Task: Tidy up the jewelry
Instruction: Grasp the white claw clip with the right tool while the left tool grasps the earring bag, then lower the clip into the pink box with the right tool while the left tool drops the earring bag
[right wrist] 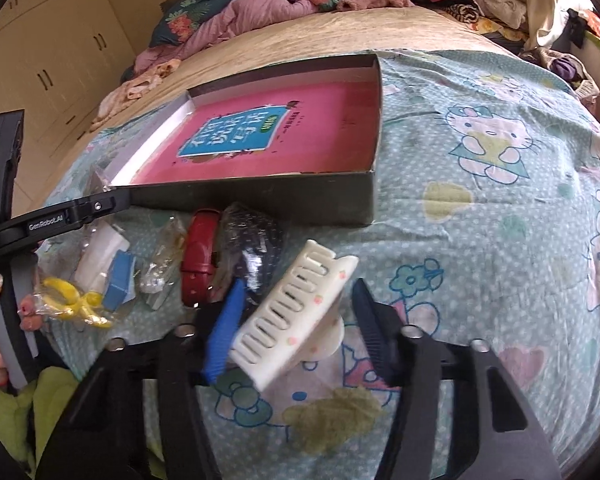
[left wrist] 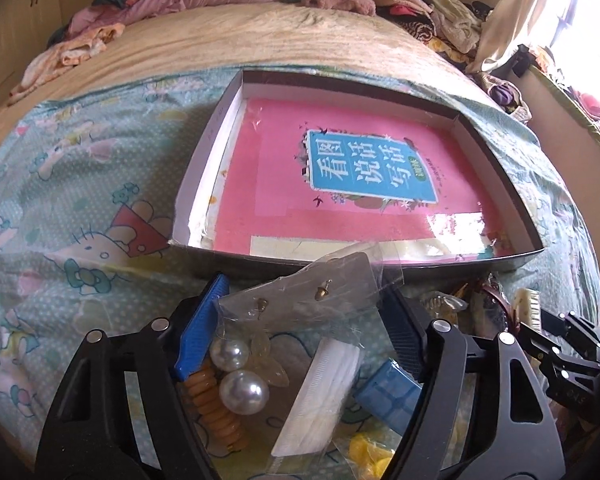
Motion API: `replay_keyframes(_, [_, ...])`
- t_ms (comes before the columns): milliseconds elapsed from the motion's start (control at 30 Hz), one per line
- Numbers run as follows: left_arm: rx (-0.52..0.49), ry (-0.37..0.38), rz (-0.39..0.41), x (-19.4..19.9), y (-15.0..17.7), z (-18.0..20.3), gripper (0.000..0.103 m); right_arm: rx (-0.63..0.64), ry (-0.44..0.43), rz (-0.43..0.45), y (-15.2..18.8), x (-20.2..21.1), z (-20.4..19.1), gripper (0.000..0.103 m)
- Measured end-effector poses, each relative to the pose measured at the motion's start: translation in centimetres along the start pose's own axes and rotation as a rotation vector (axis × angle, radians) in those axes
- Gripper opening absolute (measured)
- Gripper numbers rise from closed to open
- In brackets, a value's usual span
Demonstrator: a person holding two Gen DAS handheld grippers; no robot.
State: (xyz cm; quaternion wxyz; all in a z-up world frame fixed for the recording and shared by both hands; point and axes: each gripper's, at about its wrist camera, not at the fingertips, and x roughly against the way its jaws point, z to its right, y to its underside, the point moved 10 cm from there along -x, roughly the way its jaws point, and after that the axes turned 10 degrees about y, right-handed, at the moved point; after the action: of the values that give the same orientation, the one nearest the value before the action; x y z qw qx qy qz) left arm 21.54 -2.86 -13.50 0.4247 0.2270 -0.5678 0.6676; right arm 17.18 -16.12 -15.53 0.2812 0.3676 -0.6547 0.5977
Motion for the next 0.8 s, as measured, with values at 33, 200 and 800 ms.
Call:
replay_keyframes(33, [-0.002, 0.003, 0.009, 0.3, -0.1, 0.1, 0.067, 0.004, -0.009, 0.003, 0.1, 0.2, -0.1, 0.037])
replay_keyframes(200, [-0.004, 0.016, 0.054, 2.2, -1.2, 0.3, 0.067, -0.006, -0.018, 0.032, -0.3, 1.7, 0.4, 0.027])
replay_keyframes(800, [0.0, 0.015, 0.145, 4.4, -6.0, -0.5, 0.067, 0.028, -0.027, 0.232, -8.1, 7.1, 0.0, 0.027])
